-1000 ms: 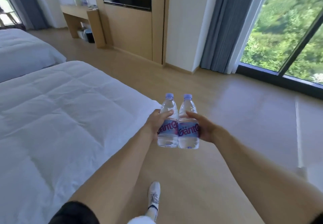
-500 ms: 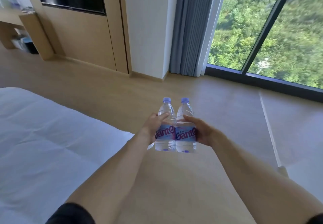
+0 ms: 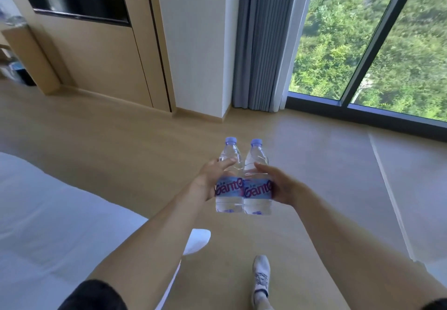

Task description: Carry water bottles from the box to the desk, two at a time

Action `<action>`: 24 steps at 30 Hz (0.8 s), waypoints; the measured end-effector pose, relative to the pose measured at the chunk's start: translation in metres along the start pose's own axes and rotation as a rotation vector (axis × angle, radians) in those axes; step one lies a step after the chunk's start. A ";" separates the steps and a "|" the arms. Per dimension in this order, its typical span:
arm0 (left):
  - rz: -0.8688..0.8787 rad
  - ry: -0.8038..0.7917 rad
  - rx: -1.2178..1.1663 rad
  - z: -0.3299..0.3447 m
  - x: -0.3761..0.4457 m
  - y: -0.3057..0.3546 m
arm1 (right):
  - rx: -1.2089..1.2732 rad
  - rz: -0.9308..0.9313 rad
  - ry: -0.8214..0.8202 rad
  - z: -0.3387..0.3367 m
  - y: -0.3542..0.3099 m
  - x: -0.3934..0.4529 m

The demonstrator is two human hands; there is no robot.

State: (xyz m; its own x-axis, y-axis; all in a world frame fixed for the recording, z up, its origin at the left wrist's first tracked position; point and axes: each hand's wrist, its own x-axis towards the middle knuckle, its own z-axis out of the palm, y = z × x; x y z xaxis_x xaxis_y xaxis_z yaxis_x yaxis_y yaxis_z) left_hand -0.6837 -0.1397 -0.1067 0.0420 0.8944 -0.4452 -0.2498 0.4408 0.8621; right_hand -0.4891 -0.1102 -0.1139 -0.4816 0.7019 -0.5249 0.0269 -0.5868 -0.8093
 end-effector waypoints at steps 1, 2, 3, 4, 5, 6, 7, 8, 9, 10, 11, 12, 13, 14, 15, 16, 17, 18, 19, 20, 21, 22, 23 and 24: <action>-0.007 0.016 -0.007 -0.002 0.017 0.005 | -0.006 0.008 -0.018 -0.007 -0.009 0.017; -0.013 0.038 -0.015 -0.003 0.035 0.011 | -0.012 0.016 -0.041 -0.014 -0.020 0.035; -0.014 0.063 -0.025 -0.005 0.053 0.018 | -0.018 0.024 -0.065 -0.023 -0.031 0.055; -0.013 0.094 -0.039 -0.006 0.071 0.025 | -0.026 0.035 -0.085 -0.031 -0.043 0.075; -0.016 0.129 -0.051 -0.006 0.089 0.032 | -0.040 0.051 -0.099 -0.039 -0.056 0.094; -0.024 0.166 -0.060 -0.005 0.107 0.040 | -0.057 0.071 -0.107 -0.046 -0.070 0.113; -0.032 0.193 -0.068 -0.004 0.123 0.049 | -0.072 0.089 -0.114 -0.053 -0.084 0.131; -0.038 0.210 -0.077 -0.003 0.139 0.057 | -0.077 0.104 -0.122 -0.059 -0.096 0.147; -0.038 0.222 -0.092 -0.003 0.155 0.065 | -0.074 0.116 -0.134 -0.065 -0.108 0.163; -0.037 0.230 -0.107 -0.004 0.169 0.073 | -0.070 0.124 -0.144 -0.070 -0.120 0.179; -0.037 0.236 -0.120 -0.005 0.183 0.081 | -0.066 0.132 -0.153 -0.075 -0.132 0.195; -0.038 0.239 -0.131 -0.007 0.195 0.089 | -0.069 0.144 -0.161 -0.078 -0.143 0.209; -0.043 0.242 -0.141 -0.009 0.206 0.097 | -0.079 0.157 -0.167 -0.080 -0.154 0.222; -0.053 0.243 -0.147 -0.013 0.216 0.105 | -0.092 0.167 -0.172 -0.080 -0.164 0.236; -0.059 0.247 -0.149 -0.017 0.225 0.112 | -0.100 0.175 -0.178 -0.079 -0.172 0.249; -0.061 0.250 -0.154 -0.023 0.233 0.118 | -0.103 0.180 -0.185 -0.077 -0.181 0.262; -0.061 0.246 -0.162 -0.031 0.240 0.126 | -0.104 0.182 -0.191 -0.074 -0.188 0.275; -0.070 0.244 -0.171 -0.038 0.246 0.134 | -0.104 0.187 -0.196 -0.070 -0.196 0.288; -0.086 0.241 -0.185 -0.048 0.253 0.139 | -0.108 0.192 -0.206 -0.065 -0.202 0.301; -0.098 0.250 -0.200 -0.059 0.261 0.143 | -0.117 0.196 -0.223 -0.059 -0.208 0.313; -0.101 0.268 -0.212 -0.071 0.269 0.147 | -0.126 0.198 -0.242 -0.053 -0.214 0.326; -0.101 0.284 -0.225 -0.083 0.278 0.152 | -0.134 0.199 -0.259 -0.046 -0.220 0.340; -0.099 0.301 -0.241 -0.095 0.288 0.156 | -0.141 0.202 -0.271 -0.039 -0.226 0.354; -0.096 0.319 -0.258 -0.108 0.298 0.160 | -0.149 0.203 -0.283 -0.032 -0.233 0.368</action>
State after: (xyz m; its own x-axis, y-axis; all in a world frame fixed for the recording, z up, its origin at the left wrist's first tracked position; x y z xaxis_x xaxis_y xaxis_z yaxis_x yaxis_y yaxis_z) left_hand -0.8158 0.1892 -0.1274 -0.2150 0.7644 -0.6079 -0.4947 0.4514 0.7426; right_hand -0.6445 0.2976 -0.1271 -0.6759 0.4256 -0.6017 0.2637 -0.6227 -0.7367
